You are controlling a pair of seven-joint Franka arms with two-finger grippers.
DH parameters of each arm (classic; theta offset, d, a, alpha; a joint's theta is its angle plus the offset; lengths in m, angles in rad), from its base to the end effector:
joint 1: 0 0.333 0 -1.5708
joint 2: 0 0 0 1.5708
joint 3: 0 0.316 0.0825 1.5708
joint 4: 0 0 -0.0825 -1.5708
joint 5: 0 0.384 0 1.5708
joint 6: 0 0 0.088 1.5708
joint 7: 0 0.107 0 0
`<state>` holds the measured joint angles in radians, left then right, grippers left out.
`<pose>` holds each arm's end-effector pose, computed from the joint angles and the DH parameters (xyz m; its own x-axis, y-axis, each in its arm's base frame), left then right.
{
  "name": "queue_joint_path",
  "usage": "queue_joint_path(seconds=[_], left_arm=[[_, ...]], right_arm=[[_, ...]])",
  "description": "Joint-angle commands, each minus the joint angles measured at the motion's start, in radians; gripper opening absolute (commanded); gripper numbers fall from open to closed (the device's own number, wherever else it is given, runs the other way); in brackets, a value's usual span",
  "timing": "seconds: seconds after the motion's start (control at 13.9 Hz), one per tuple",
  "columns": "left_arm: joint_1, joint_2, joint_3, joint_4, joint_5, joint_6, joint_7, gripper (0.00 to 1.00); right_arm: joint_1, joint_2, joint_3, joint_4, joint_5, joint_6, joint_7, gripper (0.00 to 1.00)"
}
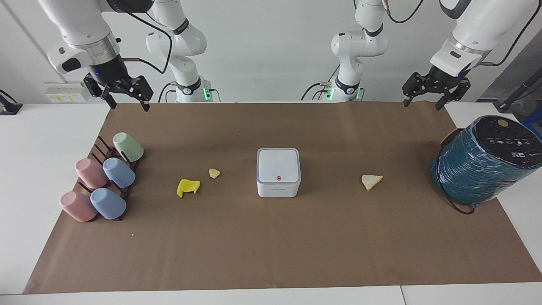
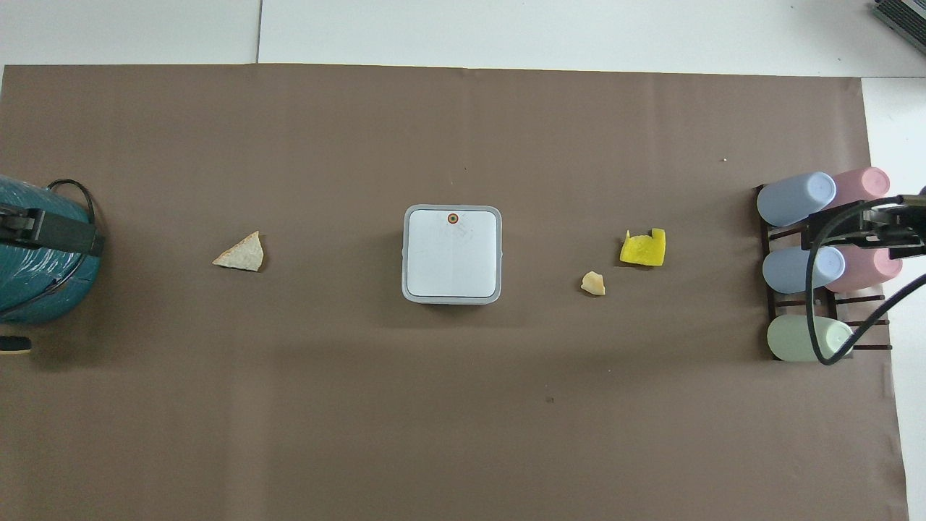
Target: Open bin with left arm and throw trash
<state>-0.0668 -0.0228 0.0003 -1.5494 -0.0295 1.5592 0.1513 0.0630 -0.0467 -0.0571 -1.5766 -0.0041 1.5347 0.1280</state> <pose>0.5453 -0.0395 0.6462 0.9756 -0.2163 0.0367 -0.2173 -0.9758 0.0242 0.5365 0.0019 0.6440 0.9925 -0.1219 0.0049 -0.1219 -0.9925 0.0008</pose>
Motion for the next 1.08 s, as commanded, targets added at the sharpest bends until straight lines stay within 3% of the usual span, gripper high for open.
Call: queue_joint_path(seconds=[0.0, 0.22, 0.36, 0.43, 0.57, 0.72, 1.01], left_arm=[[-0.088, -0.037, -0.005, -0.087, 0.014, 0.105, -0.06, 1.0], [-0.174, -0.019, -0.005, -0.098, 0.014, 0.182, -0.125, 1.0], [-0.224, -0.012, -0.006, -0.132, 0.014, 0.257, -0.201, 0.65], [-0.255, 0.012, -0.006, -0.141, 0.014, 0.303, -0.244, 0.53], [-0.301, 0.053, -0.006, -0.143, 0.014, 0.39, -0.288, 0.43], [-0.335, 0.095, -0.005, -0.141, 0.014, 0.452, -0.295, 0.14], [-0.424, 0.176, -0.005, -0.146, 0.014, 0.622, -0.318, 0.06]], right_arm=[[-0.002, -0.03, 0.0, -0.034, 0.018, 0.004, 0.016, 1.0], [0.0, -0.03, 0.002, -0.034, 0.018, 0.004, 0.016, 1.0], [-0.002, -0.032, 0.0, -0.036, 0.018, 0.004, 0.013, 1.0], [-0.002, -0.032, 0.002, -0.037, 0.018, 0.004, 0.013, 1.0], [-0.002, -0.032, 0.002, -0.039, 0.018, 0.004, 0.012, 1.0], [0.0, -0.036, 0.002, -0.055, 0.018, 0.021, 0.012, 1.0], [0.017, -0.042, 0.006, -0.114, 0.019, 0.096, 0.01, 1.0]])
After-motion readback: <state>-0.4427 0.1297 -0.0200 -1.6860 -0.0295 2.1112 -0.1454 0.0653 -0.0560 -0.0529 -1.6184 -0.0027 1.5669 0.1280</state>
